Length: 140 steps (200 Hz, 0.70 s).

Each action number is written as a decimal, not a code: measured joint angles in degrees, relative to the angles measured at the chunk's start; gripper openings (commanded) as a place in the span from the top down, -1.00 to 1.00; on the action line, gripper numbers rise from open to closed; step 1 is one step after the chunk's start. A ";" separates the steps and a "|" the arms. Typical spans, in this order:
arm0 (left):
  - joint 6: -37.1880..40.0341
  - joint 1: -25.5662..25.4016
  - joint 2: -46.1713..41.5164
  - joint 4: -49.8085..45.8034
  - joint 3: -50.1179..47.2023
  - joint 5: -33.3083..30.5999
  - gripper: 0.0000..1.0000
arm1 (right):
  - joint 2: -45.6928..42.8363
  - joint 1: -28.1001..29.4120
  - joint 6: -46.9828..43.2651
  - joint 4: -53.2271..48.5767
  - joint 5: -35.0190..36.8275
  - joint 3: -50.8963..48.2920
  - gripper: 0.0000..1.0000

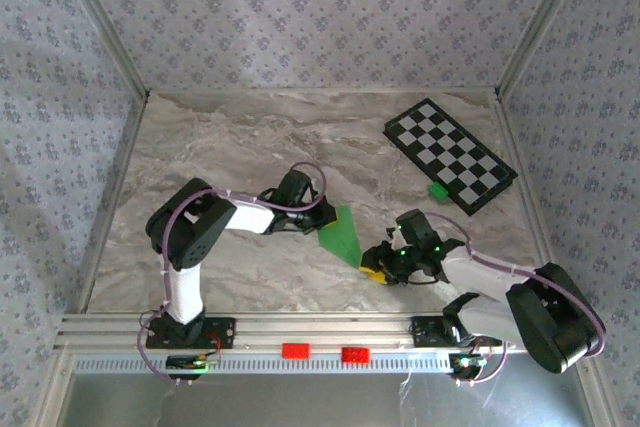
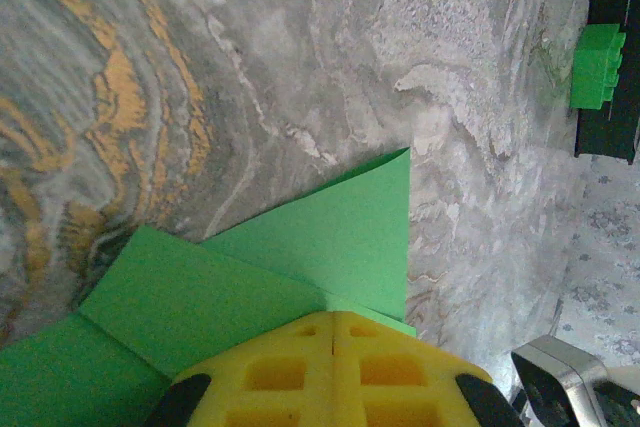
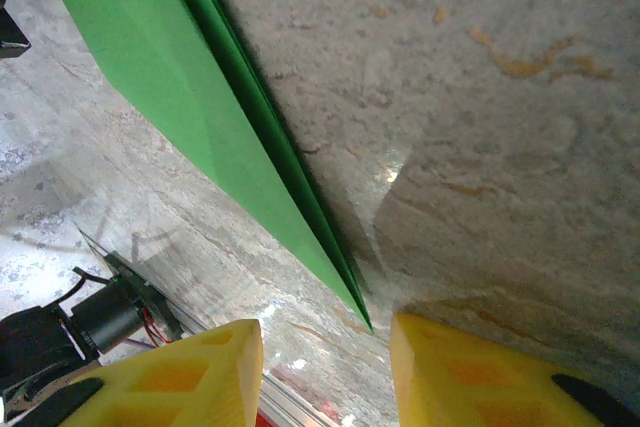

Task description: Fold a paper plane with a square sheet of paper (pick it up from the middle)

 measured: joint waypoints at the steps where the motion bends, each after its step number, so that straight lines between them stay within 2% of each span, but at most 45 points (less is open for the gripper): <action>1: 0.00 -0.02 0.00 0.00 0.00 0.00 1.00 | 0.00 0.00 0.04 0.02 0.00 0.00 0.23; 80: -2.54 -1.33 0.07 0.39 -0.11 -0.02 1.00 | 0.07 0.46 0.24 3.32 -0.92 0.00 0.23; 140: -2.47 -1.33 0.07 0.37 -0.11 -0.17 1.00 | -3.34 0.07 -1.38 5.20 -0.76 0.00 0.18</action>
